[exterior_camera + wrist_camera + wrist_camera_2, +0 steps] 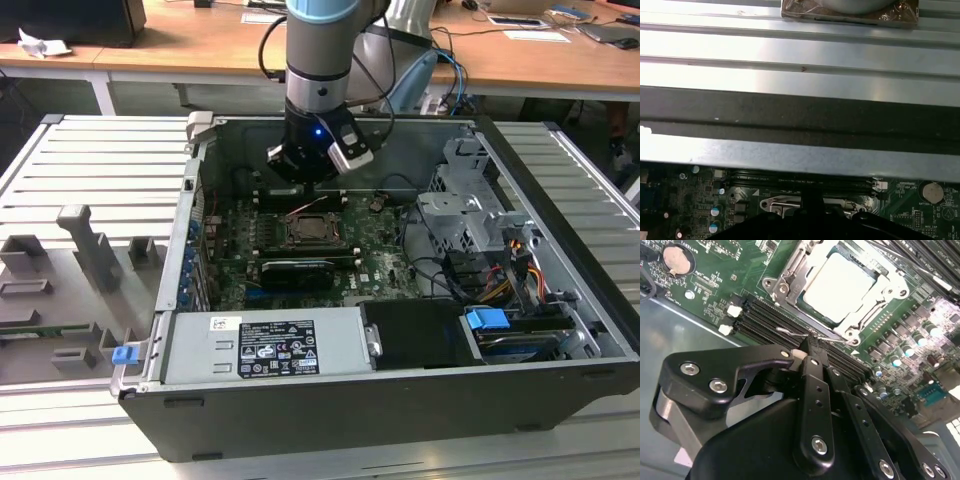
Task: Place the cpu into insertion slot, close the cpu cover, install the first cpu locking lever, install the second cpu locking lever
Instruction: 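Install the first cpu locking lever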
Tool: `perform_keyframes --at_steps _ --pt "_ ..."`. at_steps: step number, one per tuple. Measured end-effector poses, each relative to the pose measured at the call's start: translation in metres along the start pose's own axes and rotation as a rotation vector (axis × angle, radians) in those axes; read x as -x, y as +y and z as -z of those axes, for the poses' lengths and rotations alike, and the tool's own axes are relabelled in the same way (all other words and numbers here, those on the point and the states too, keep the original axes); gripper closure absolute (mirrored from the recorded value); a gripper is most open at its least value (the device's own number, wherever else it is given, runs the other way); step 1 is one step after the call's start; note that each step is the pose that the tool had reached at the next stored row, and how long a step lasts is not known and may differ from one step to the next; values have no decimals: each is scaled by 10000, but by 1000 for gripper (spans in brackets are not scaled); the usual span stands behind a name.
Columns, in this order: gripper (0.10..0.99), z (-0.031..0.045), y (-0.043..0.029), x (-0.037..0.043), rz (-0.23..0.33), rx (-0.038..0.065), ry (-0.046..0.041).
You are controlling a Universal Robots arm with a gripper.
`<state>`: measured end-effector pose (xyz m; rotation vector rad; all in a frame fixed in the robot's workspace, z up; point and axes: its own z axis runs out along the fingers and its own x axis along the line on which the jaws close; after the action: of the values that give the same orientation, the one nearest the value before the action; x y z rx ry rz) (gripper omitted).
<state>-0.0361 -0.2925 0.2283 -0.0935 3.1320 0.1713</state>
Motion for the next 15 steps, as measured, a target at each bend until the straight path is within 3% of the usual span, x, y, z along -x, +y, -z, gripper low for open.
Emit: perform_keyframes --at_steps 2,15 --pt "980 -44 -1 4 15 1 0" --pt "980 -108 3 127 16 0 -1"
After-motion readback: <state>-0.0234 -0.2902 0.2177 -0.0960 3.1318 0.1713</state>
